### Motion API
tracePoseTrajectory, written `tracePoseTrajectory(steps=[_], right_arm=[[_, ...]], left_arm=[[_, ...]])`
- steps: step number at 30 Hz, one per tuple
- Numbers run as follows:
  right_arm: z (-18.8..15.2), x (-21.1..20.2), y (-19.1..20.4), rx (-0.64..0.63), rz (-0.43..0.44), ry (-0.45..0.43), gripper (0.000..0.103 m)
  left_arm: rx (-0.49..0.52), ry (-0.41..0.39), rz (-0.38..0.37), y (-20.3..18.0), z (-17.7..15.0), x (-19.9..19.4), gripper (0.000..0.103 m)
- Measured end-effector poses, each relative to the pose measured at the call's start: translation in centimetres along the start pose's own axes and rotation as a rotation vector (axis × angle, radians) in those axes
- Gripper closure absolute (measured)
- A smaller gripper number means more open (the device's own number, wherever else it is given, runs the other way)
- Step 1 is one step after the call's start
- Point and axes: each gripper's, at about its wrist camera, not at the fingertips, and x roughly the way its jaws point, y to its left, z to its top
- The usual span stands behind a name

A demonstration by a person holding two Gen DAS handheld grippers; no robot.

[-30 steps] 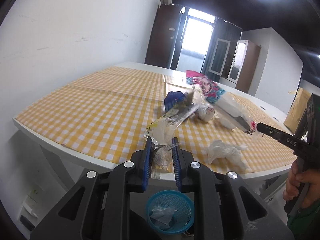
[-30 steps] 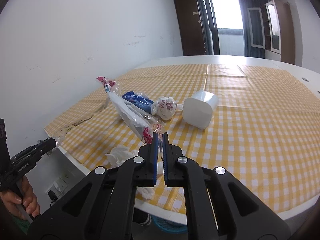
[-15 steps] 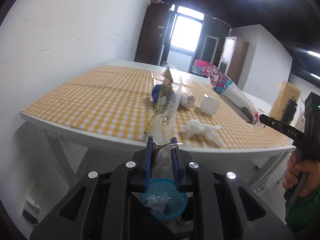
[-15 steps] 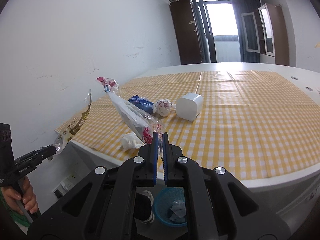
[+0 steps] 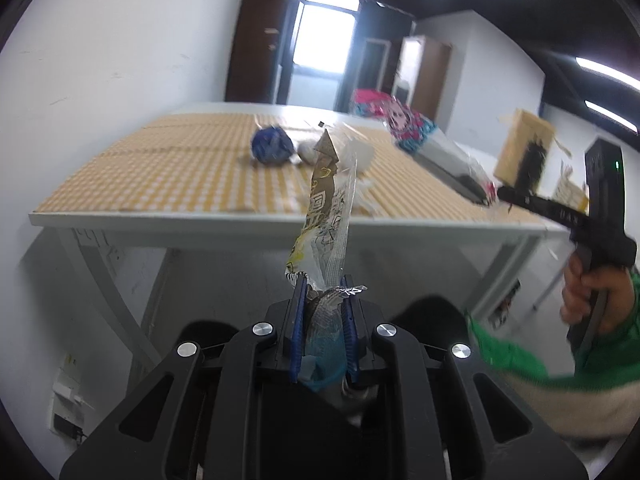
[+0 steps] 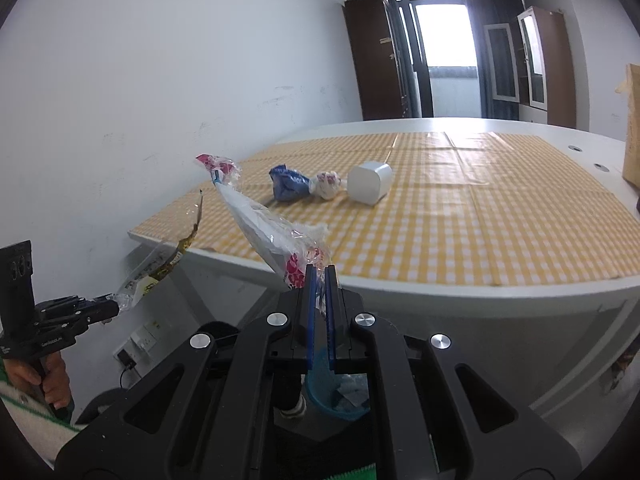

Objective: Collect trash
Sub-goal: 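Lift both held items off the table and carry them down to the wastebasket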

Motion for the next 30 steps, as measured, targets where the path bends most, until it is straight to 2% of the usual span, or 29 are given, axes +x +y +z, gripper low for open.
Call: tracePoseTrajectory(steps=[4, 7, 16, 24, 30], right_arm=[[-1.5, -0.2, -0.1, -0.004, 0.005, 0.039, 0.099], [-3.2, 0.5, 0.4, -0.036, -0.002, 0.089, 0.099], [-7.4, 4.7, 0.7, -0.05, -0.01, 0.244, 0.099], [-10.5, 9.6, -0.4, 0.006, -0.011, 0.363, 0.099], [-11.5, 13.2, -0.4, 0.027, -0.022, 0.421, 0.099]], left_arm=[[0.004, 0.067, -0.039, -0.5, -1.4, 1.1, 0.087], [-0.002, 0.129, -0.041, -0.2, -2.0, 2.5, 0.087], [-0.146, 0.303, -0.098, 2.9, -4.6, 7.7, 0.087], [-0.246, 0.391, -0.119, 4.7, -6.6, 11.3, 0.087], [-0.229, 0.435, -0.104, 4.0, -6.9, 13.7, 0.087]])
